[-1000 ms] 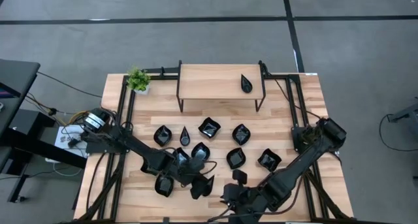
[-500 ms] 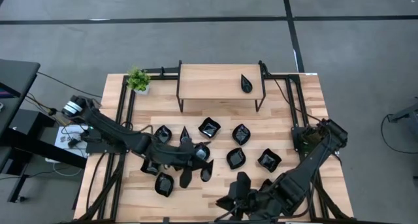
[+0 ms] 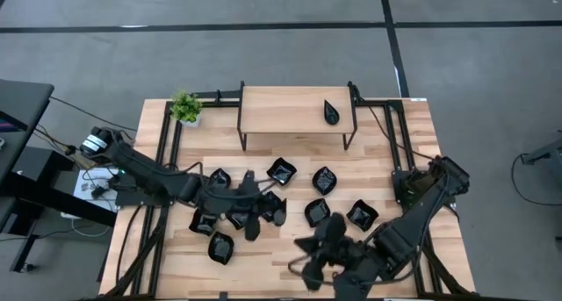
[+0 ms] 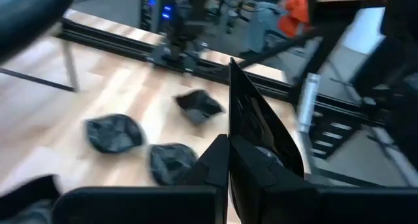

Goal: Pick & Place Mini shaped plates
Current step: Stack the black drop shaped plate on top of the black drop shaped plate on the shelf

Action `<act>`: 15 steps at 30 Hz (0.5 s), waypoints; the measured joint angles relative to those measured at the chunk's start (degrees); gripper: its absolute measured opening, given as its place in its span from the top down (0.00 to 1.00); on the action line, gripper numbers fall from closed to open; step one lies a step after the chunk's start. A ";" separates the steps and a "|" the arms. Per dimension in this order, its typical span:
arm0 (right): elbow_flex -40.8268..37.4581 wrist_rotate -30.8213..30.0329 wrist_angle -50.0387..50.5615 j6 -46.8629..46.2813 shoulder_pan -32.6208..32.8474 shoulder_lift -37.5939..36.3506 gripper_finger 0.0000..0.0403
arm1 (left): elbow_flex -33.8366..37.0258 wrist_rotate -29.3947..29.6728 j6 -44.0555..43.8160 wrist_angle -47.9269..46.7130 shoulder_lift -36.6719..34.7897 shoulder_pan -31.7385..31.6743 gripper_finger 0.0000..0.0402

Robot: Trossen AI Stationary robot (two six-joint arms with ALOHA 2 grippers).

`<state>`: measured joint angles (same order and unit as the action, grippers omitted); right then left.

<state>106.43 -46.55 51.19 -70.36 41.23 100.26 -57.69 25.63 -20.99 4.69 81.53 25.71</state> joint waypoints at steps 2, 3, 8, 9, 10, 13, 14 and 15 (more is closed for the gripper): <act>0.00 0.07 5.86 -5.08 -1.05 -1.02 1.00 | 0.00 0.11 0.20 -0.60 0.00 -1.70 0.97; 0.00 0.19 8.64 -7.29 -1.64 -1.62 1.00 | 0.00 0.10 -0.08 -1.31 0.00 -2.58 0.97; 0.00 5.42 18.75 -9.88 -5.59 -4.84 1.00 | 0.00 0.06 -0.22 -3.54 0.03 -7.58 0.97; 0.02 6.42 20.02 -8.87 -6.68 -5.20 1.00 | 0.00 0.09 -0.22 -3.77 0.03 -8.56 0.97; 0.02 7.33 21.15 -7.30 -7.97 -5.51 1.00 | 0.00 0.08 -0.22 -3.87 0.03 -9.49 0.97; 0.02 9.97 23.87 -0.69 -12.18 -5.72 1.00 | 0.00 0.05 0.19 -4.31 0.03 -12.33 0.97; 0.02 11.35 24.29 1.76 -13.67 -5.74 1.00 | 0.00 0.03 1.31 -4.66 0.03 -13.27 0.97; 0.02 12.88 24.80 4.36 -15.00 -5.78 1.00 | 0.00 0.05 2.55 -5.10 0.03 -14.22 0.97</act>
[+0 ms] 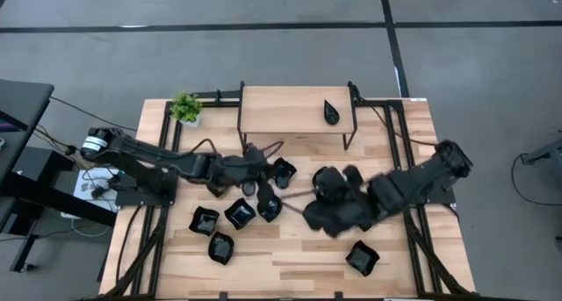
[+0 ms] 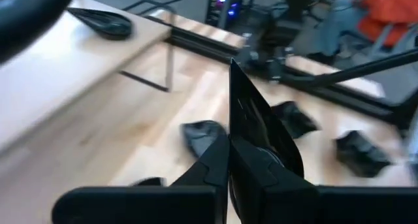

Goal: Pick & Place Mini shaped plates
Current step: Stack the black drop shaped plate on top of the black drop shaped plate on the shelf

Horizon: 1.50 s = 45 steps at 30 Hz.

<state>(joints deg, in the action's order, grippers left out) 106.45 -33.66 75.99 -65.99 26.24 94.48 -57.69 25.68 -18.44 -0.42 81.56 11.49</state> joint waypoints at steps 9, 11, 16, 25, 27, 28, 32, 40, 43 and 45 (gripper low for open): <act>-0.02 12.60 -1.26 24.88 -12.11 2.42 0.99 | 0.00 0.00 5.03 -6.08 0.02 -4.29 0.97; -0.02 13.11 -2.58 27.99 -13.66 2.45 0.98 | 0.00 -0.01 5.08 -6.67 0.02 -4.27 0.97; -0.02 11.72 -8.20 32.18 -15.45 2.28 0.92 | 0.02 -0.01 4.43 -6.92 0.02 -4.10 0.97; -0.02 8.28 -12.07 30.36 -14.78 7.19 0.71 | 0.02 0.00 2.97 -7.18 0.02 -2.59 0.97; -0.04 8.25 -12.66 28.97 -14.13 8.40 0.68 | 0.03 0.07 2.97 -7.19 0.02 -2.25 0.97; -0.04 8.21 -13.04 28.36 -13.84 8.89 0.66 | 0.08 0.10 2.95 -7.21 0.02 -2.09 0.97; -0.04 6.12 -13.49 25.77 -12.76 9.42 0.61 | 0.11 0.23 2.57 -7.21 0.04 -1.57 0.97; -0.04 3.77 -13.29 19.18 -12.76 9.42 0.57 | 0.11 -0.31 0.75 -6.83 0.04 -0.34 0.97; -0.04 3.77 -13.27 17.01 -13.12 9.42 0.59 | 0.11 -1.49 -0.98 -6.75 0.04 0.12 0.97; -0.04 4.00 -13.22 16.20 -13.25 9.42 0.60 | 0.11 -2.31 -1.52 -6.66 0.04 0.31 0.97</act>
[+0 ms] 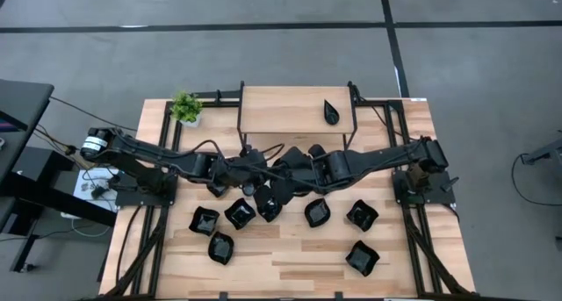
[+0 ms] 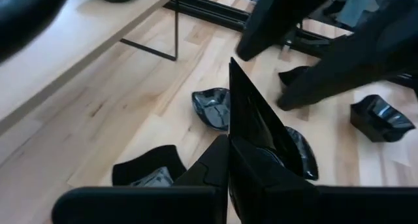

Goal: Pick & Place Mini shaped plates
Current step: Stack the black drop shaped plate on top of the black drop shaped plate on the shelf

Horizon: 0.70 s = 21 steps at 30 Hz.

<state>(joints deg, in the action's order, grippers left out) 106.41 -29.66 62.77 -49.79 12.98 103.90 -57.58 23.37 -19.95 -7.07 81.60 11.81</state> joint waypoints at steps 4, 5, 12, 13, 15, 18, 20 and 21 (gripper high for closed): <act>0.00 2.51 0.13 -0.27 -0.47 0.00 0.62 | 0.00 -0.92 -0.06 0.07 0.00 0.32 0.97; 0.00 2.86 0.14 -0.30 -0.56 0.00 0.63 | 0.00 -1.17 -0.06 0.11 0.00 0.45 0.97; 0.00 5.49 0.16 -1.20 -0.99 0.00 0.63 | 0.00 -4.11 -0.06 0.66 0.00 0.55 0.97; 0.00 6.13 0.16 -1.31 -1.02 0.00 0.62 | 0.00 -4.32 -0.06 0.67 0.00 0.55 0.97; 0.00 7.28 0.16 -1.30 -1.05 0.00 0.62 | 0.00 -5.08 -0.06 0.74 0.00 0.55 0.97; 0.00 7.58 0.16 -1.30 -1.04 0.00 0.61 | 0.00 -5.87 -0.06 1.00 0.00 0.55 0.97; 0.00 7.73 0.19 -1.05 -1.04 0.00 0.61 | 0.00 -5.86 -0.06 1.04 0.00 0.55 0.97; 0.00 8.12 0.19 -0.89 -1.04 0.00 0.61 | 0.00 -5.87 -0.06 1.07 0.00 0.55 0.97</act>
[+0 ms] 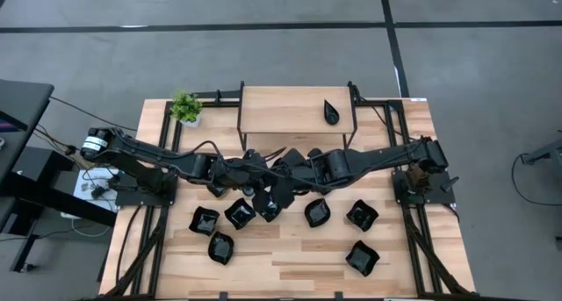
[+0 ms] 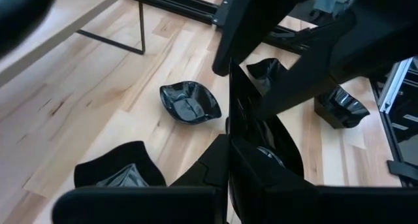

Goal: Pick & Place Mini shaped plates
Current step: Stack the black drop shaped plate on top of the black drop shaped plate on the shelf

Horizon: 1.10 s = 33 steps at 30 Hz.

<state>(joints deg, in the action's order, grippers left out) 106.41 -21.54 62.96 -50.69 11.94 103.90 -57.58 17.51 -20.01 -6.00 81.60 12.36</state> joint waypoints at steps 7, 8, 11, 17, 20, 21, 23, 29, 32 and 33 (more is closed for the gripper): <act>0.00 1.01 0.00 0.93 -0.04 0.00 0.66 | -0.02 0.01 0.00 0.04 0.00 0.00 0.97; 0.00 1.01 0.00 0.93 -0.04 0.00 0.67 | -0.02 0.00 0.00 0.03 0.00 0.00 0.97; 0.00 1.09 0.00 1.10 -0.04 0.00 0.72 | -0.02 0.01 0.00 0.04 0.00 0.00 0.97; 0.00 1.18 -0.11 1.10 -0.07 0.00 0.79 | -0.02 0.01 0.02 0.38 0.00 -0.02 0.97; 0.00 1.18 -0.28 1.10 -0.09 0.00 0.82 | -0.02 0.01 0.02 0.50 0.00 -0.02 0.97; 0.00 1.18 -0.38 1.10 -0.09 0.00 0.83 | -0.04 0.01 0.02 0.50 0.00 -0.02 0.97; 0.00 1.18 -0.51 1.10 -0.11 0.00 0.85 | -0.07 0.01 0.02 0.52 0.00 -0.02 0.97; 0.00 1.16 -0.85 1.09 -0.11 0.00 0.91 | -0.07 0.01 0.02 0.55 0.00 -0.02 0.97; 0.00 1.14 -0.94 1.08 -0.13 0.00 0.95 | -0.07 -0.01 0.02 0.55 0.00 -0.02 0.97; 0.00 1.12 -0.98 1.08 -0.13 0.00 0.97 | -0.07 -0.01 0.02 0.55 0.00 -0.02 0.97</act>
<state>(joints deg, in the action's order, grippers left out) 106.41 -20.42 61.98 -49.60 11.81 103.90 -57.65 17.50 -19.99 -5.45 81.60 12.34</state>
